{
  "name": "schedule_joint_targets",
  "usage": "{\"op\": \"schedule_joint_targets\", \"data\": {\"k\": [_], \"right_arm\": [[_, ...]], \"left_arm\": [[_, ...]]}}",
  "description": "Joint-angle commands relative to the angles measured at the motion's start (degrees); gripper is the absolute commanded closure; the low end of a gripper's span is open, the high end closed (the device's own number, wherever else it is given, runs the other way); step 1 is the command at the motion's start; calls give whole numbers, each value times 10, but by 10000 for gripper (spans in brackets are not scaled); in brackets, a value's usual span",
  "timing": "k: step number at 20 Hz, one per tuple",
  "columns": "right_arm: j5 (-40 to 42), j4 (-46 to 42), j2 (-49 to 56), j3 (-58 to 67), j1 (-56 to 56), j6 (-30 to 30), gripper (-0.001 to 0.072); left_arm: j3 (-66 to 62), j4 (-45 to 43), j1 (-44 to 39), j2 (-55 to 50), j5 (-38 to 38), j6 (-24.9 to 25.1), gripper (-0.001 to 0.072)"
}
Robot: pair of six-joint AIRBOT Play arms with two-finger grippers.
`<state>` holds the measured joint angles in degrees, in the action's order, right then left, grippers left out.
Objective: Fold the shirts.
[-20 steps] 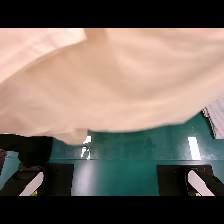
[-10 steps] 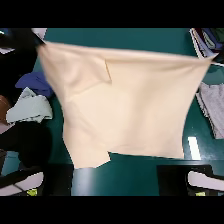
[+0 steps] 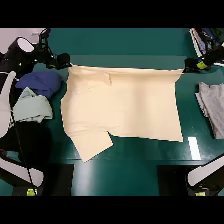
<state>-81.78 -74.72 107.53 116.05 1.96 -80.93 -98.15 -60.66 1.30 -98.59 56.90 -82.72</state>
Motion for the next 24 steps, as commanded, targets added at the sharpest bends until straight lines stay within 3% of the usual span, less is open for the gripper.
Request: {"op": "schedule_joint_targets", "data": {"k": [1,6,11,13,14,15,16,20,24], "right_arm": [[51,-6,-15,-32,-8,-4,696],[79,-5,-94,-193,-8,-4,695],[111,7,-125,-311,-8,-5,694],[111,49,-125,-328,-8,-5,693],[111,68,-125,-329,-8,-5,665],[112,80,-125,-329,-8,-5,494],[104,91,-125,-322,-8,-5,366],[56,91,-184,-339,8,3,366],[57,90,-320,-462,16,11,366]], "left_arm": [[-23,-7,0,-15,6,7,678],[-10,-53,0,-15,145,7,679],[89,-58,0,-15,123,7,678],[118,-59,0,-15,106,1,675],[127,-59,0,-15,101,-1,451],[129,-59,0,-15,107,-9,140],[128,-60,1,-12,117,-14,114],[151,-87,0,59,171,-12,111],[333,-94,0,213,156,-14,111]]}}
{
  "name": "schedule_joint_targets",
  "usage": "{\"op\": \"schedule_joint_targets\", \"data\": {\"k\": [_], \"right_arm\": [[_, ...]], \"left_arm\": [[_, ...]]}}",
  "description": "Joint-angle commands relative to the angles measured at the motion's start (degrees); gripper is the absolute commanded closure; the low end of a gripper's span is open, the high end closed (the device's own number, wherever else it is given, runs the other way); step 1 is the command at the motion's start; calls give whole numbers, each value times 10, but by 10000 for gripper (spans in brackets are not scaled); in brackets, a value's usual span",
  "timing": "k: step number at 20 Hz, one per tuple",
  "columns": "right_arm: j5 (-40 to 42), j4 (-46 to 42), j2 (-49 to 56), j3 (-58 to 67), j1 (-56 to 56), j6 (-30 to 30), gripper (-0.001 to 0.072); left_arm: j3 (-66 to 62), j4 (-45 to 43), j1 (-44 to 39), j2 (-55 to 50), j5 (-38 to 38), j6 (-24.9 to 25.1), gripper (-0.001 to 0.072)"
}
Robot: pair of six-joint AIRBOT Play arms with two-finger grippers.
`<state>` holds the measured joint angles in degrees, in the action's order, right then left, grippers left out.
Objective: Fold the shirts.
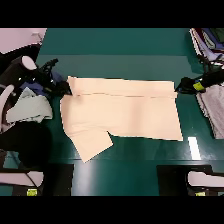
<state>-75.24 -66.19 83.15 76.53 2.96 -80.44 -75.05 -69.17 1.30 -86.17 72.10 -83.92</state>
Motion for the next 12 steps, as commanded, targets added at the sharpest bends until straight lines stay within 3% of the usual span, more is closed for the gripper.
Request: {"op": "schedule_joint_targets", "data": {"k": [1,7,12], "right_arm": [[-8,6,-104,-92,6,6,367],[18,7,-208,-171,5,6,367],[18,22,-226,-171,5,6,367]], "left_arm": [[157,-9,0,127,4,-3,111],[431,42,0,319,-24,-42,111],[504,160,0,337,-111,6,111]]}}
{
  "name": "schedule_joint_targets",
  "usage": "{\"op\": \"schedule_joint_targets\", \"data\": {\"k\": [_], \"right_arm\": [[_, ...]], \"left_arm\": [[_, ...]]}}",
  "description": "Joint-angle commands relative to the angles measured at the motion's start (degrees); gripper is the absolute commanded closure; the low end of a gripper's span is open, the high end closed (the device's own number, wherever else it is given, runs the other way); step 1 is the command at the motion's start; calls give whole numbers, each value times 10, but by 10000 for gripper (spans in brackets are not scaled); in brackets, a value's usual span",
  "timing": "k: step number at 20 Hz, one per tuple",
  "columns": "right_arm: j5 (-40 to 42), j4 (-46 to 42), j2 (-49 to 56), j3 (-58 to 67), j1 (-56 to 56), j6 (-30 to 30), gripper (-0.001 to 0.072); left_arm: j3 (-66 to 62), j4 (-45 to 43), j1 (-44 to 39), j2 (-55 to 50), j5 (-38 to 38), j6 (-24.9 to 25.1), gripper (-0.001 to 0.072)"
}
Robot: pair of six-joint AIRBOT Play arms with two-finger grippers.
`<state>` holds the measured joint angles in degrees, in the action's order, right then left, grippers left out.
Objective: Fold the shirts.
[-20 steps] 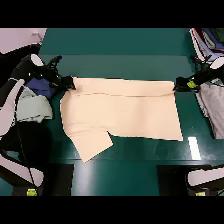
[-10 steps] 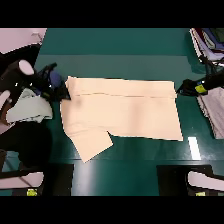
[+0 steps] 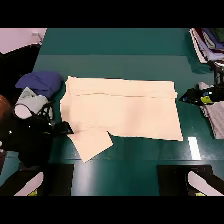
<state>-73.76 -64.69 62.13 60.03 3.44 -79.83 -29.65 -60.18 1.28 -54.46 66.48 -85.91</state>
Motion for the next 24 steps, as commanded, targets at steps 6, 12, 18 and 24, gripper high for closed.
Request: {"op": "schedule_joint_targets", "data": {"k": [6,12,18,24], "right_arm": [[-4,6,-18,-6,0,0,367],[-75,-56,-43,-82,97,0,367],[-56,-22,-13,-284,219,35,214],[2,64,50,-304,219,68,420]], "left_arm": [[60,92,-31,20,-101,27,272],[22,91,-30,20,-35,39,680],[-5,94,-30,20,-39,39,679],[-5,90,-30,20,-32,39,679]]}}
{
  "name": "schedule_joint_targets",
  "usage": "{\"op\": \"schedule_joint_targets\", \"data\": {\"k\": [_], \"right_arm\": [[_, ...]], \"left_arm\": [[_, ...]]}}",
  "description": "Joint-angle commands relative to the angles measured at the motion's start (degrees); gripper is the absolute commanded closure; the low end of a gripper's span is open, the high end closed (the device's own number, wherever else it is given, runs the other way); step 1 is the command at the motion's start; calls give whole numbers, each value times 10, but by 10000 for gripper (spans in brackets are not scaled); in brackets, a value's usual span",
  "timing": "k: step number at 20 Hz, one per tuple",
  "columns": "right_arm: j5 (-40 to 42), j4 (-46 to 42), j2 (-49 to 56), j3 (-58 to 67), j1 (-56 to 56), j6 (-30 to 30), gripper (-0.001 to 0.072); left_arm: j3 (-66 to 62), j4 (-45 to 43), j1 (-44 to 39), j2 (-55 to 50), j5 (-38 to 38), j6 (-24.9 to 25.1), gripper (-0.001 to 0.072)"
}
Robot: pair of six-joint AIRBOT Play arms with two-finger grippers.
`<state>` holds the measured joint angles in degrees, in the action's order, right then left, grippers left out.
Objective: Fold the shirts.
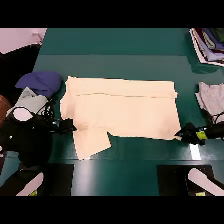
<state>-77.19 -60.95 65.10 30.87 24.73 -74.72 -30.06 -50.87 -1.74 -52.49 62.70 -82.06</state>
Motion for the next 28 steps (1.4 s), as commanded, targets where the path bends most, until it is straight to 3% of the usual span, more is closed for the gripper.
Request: {"op": "schedule_joint_targets", "data": {"k": [1,2,3,7,10,12,15,18,22,28], "right_arm": [[35,24,15,-8,6,17,490],[31,24,3,-4,6,19,628],[25,23,-11,1,6,20,692],[-68,-17,-86,31,6,27,693],[-118,-74,-173,43,6,23,693],[-136,-96,-218,59,6,-3,694],[-127,-75,-211,114,-16,-18,694],[-85,-76,-128,185,-91,-24,694],[-24,-76,33,298,-181,-39,694],[-12,-75,228,481,-236,-47,693]], "left_arm": [[-1,-10,0,1,15,0,680],[-3,-29,0,1,33,-9,680],[-6,-51,0,1,56,-23,681],[-12,-131,0,71,141,-60,681],[-12,-119,0,164,248,-105,680],[-15,-87,0,204,274,-122,680],[-51,-113,0,200,221,-119,681],[-95,-172,0,146,118,-105,680],[-167,-181,0,-7,-7,-73,679],[-322,-180,0,-240,-83,-29,679]]}}
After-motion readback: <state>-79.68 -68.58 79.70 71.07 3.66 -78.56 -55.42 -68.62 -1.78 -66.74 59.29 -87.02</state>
